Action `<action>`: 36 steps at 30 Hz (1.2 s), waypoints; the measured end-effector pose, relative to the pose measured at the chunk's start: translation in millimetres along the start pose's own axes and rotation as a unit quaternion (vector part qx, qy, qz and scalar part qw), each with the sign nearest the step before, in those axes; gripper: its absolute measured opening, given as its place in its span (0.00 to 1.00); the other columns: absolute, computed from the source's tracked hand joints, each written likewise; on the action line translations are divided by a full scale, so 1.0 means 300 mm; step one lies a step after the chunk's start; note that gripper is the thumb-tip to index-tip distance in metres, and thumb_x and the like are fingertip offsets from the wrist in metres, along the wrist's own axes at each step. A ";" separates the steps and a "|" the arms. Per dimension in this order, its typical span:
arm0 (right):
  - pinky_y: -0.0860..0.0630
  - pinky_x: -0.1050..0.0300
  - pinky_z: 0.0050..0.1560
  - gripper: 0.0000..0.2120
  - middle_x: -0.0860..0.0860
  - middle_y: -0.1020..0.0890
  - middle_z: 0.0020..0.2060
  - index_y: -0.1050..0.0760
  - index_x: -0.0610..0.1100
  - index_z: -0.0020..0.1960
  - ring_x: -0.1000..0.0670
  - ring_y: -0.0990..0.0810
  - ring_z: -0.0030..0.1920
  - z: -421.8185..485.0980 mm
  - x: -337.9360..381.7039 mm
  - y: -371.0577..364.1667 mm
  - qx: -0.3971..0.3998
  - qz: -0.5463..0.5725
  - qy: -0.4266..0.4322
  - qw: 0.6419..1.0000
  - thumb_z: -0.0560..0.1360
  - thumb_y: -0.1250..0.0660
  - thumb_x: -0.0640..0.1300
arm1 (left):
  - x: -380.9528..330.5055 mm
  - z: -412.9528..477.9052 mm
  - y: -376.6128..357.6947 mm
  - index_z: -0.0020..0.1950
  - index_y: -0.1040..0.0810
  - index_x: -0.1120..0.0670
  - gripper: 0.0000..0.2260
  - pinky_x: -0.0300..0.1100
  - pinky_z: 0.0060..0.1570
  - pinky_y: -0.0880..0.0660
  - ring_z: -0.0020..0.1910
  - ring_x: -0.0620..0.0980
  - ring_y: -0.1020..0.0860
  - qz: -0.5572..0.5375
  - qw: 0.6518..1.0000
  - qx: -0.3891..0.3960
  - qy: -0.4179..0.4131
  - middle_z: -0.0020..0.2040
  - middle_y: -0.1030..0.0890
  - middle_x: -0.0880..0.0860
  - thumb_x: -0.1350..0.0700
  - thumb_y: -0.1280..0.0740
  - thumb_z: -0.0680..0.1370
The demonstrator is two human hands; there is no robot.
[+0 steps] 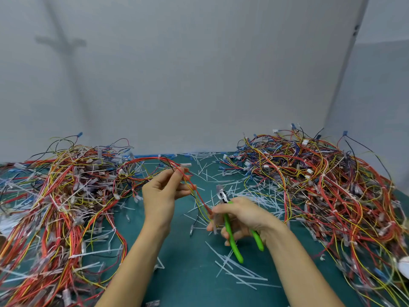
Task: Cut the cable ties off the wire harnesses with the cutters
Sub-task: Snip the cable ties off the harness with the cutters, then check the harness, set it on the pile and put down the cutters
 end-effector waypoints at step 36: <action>0.33 0.41 0.63 0.24 0.44 0.26 0.66 0.33 0.42 0.69 0.39 0.30 0.66 0.018 -0.026 0.033 -0.325 -0.501 -0.044 0.801 0.82 0.48 0.58 | 0.109 0.021 0.122 0.58 0.34 0.58 0.09 0.38 0.29 0.21 0.35 0.50 0.22 -0.125 0.938 -0.255 0.197 0.47 0.23 0.57 0.57 0.38 0.82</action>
Point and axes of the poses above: each hand's wrist, its own z-axis towards the middle knuckle, its own y-axis out of the back of the hand, x = y × z, the point moved 5 cm from there along z, towards the middle knuckle
